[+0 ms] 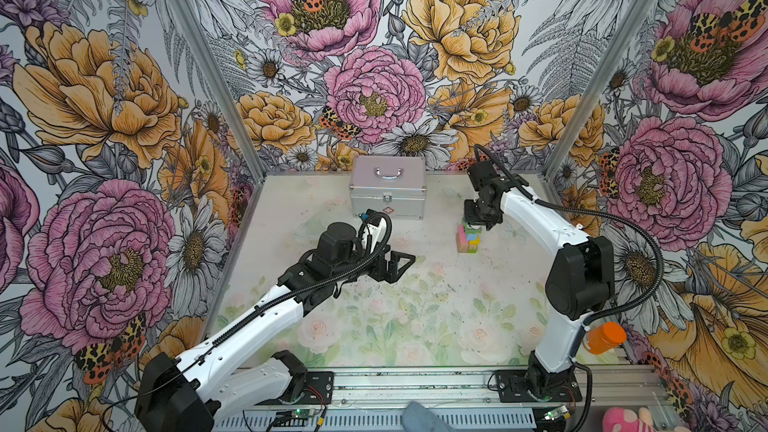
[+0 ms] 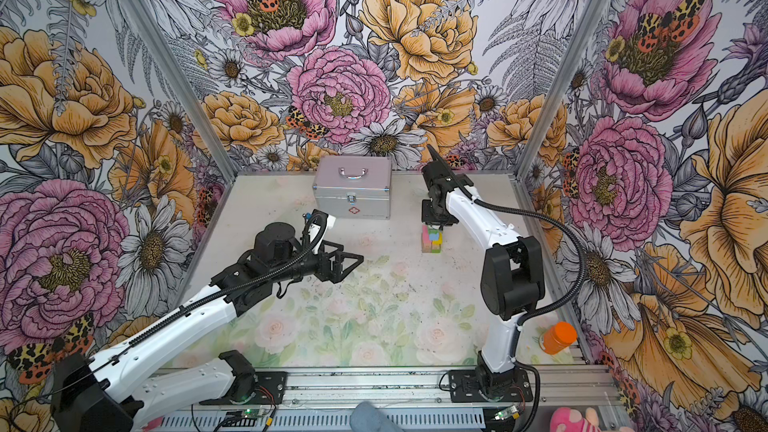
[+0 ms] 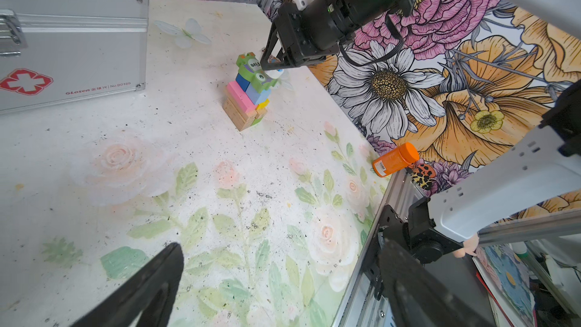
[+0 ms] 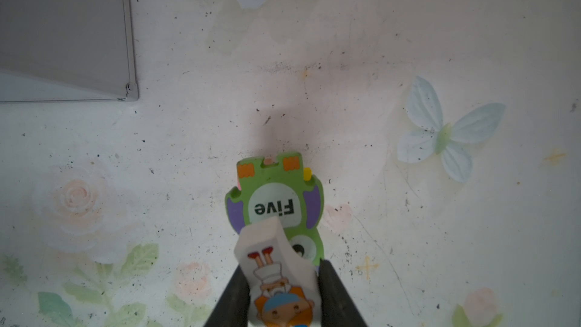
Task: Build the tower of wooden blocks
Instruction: 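Lower the cartoon tile onto the owl block and open the right gripper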
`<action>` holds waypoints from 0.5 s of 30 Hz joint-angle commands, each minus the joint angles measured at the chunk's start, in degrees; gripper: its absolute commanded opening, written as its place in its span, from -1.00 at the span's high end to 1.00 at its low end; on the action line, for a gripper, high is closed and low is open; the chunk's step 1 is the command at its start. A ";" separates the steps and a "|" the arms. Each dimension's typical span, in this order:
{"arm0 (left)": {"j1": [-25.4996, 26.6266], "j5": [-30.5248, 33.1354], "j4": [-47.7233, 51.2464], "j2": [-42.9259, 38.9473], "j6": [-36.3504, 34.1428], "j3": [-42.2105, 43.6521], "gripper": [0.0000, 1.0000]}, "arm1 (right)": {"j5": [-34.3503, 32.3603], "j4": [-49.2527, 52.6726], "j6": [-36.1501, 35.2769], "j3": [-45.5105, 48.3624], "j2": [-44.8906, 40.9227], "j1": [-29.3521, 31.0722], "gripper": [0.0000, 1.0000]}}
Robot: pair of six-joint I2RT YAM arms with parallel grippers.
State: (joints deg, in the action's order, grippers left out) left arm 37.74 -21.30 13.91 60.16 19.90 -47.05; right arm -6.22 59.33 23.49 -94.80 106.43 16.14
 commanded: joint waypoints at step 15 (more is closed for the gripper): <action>-0.86 -1.66 -0.19 -1.06 -1.53 -0.80 -0.97 | -0.19 -0.44 1.30 -2.83 2.04 -0.93 0.36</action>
State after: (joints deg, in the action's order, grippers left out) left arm 37.56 -21.56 13.91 60.10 19.88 -47.05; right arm -6.22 59.37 24.16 -95.85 107.66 15.66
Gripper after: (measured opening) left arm 0.987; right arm 0.336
